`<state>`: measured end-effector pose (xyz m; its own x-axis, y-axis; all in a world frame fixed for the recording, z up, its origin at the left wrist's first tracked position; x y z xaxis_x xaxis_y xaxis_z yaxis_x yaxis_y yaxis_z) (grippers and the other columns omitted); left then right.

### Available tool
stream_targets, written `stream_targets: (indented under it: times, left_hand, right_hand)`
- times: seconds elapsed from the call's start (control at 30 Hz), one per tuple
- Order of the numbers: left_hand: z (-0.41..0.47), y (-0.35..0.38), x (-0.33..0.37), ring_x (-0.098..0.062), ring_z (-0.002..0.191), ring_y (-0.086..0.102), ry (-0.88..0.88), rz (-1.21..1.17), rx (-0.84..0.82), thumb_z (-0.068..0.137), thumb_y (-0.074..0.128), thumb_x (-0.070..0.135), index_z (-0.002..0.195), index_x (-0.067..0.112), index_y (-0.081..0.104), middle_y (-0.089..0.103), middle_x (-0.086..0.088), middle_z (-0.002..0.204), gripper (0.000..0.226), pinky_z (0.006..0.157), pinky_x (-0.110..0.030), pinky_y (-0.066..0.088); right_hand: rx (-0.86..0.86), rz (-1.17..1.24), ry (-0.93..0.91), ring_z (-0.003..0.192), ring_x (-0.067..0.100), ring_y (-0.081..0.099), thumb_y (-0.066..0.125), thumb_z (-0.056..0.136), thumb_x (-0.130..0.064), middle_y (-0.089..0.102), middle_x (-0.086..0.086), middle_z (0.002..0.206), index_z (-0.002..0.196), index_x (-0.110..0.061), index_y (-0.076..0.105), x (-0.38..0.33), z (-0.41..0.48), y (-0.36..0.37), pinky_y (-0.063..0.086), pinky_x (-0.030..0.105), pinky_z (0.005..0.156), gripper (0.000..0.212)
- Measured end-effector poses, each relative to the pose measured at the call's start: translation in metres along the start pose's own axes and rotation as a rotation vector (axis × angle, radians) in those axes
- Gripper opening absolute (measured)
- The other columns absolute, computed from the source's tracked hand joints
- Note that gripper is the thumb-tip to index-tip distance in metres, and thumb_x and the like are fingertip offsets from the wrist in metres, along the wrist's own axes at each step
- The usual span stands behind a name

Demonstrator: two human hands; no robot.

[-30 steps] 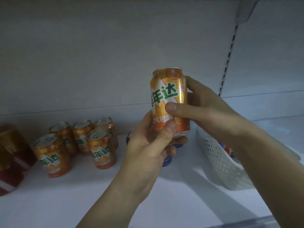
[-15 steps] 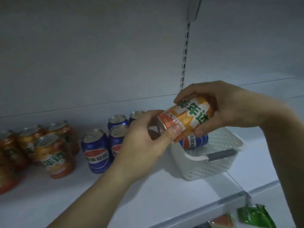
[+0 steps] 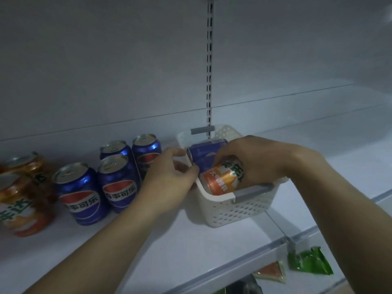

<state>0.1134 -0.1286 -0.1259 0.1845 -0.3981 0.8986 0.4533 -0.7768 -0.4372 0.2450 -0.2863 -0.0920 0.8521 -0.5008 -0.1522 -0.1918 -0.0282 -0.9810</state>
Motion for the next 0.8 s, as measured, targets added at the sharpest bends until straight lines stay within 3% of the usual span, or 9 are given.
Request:
stream_targets:
  times: [0.1,0.3,0.47,0.57,0.67,0.8]
  left_hand:
    - [0.002,0.005,-0.003,-0.015,0.07,0.075,-0.09,-0.256,-0.01,0.092,0.069,0.011,0.135,0.023,0.051,0.075,-0.003,0.093,0.048,0.071,-0.034,0.063]
    - [-0.002,0.001,-0.006,-0.014,0.063,0.072,-0.105,-0.413,-0.052,0.093,0.068,0.005,0.127,0.022,0.054,0.075,-0.009,0.091,0.041,0.06,-0.025,0.06]
    - [-0.012,-0.028,-0.001,-0.018,0.071,0.071,0.129,-0.183,0.058,0.093,0.068,0.01,0.115,0.026,0.066,0.071,-0.002,0.096,0.027,0.065,-0.028,0.061]
    - [-0.021,-0.06,0.007,-0.021,0.082,0.07,0.289,-0.139,0.145,0.092,0.069,0.012,0.113,0.027,0.067,0.07,0.003,0.098,0.026,0.071,-0.034,0.06]
    - [-0.035,-0.101,0.012,-0.012,0.082,0.068,0.38,-0.079,0.239,0.093,0.067,0.017,0.118,0.027,0.065,0.069,0.01,0.1,0.027,0.072,-0.024,0.059]
    - [-0.056,-0.156,0.006,-0.009,0.083,0.067,0.418,-0.024,0.35,0.094,0.065,0.015,0.118,0.03,0.064,0.067,0.012,0.101,0.027,0.069,-0.024,0.057]
  right_hand:
    - [-0.032,0.014,0.036,0.103,0.007,0.062,0.083,0.081,-0.036,0.067,-0.018,0.116,0.12,-0.047,0.063,0.0,0.009,0.007,0.055,0.036,0.096,0.046]
    - [-0.083,0.022,0.109,0.104,0.013,0.061,0.082,0.085,-0.035,0.064,-0.013,0.119,0.116,-0.044,0.059,0.002,0.01,0.012,0.055,0.037,0.096,0.04]
    - [0.026,0.139,0.105,0.098,0.007,0.064,0.087,0.076,-0.05,0.065,-0.014,0.113,0.115,-0.042,0.056,-0.018,0.005,-0.013,0.056,0.027,0.083,0.051]
    - [0.221,0.213,0.011,0.106,0.005,0.061,0.083,0.08,-0.051,0.062,-0.016,0.118,0.118,-0.045,0.056,-0.049,0.009,-0.028,0.055,0.029,0.09,0.047]
    - [0.399,0.291,-0.12,0.111,0.0,0.057,0.078,0.084,-0.051,0.058,-0.021,0.122,0.12,-0.047,0.056,-0.087,0.015,-0.038,0.052,0.025,0.092,0.042]
    - [0.451,0.337,-0.243,0.114,-0.001,0.056,0.076,0.087,-0.045,0.059,-0.021,0.125,0.127,-0.044,0.058,-0.142,0.025,-0.045,0.049,0.023,0.092,0.044]
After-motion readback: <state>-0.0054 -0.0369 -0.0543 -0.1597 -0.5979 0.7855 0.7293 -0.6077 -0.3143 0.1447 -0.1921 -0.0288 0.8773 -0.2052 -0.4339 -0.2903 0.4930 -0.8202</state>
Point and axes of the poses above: each hand's wrist, its own z-axis towards the middle knuckle, its own y-axis out of the palm, x = y × z, the point moved 2 cm from there along z, towards the middle knuckle
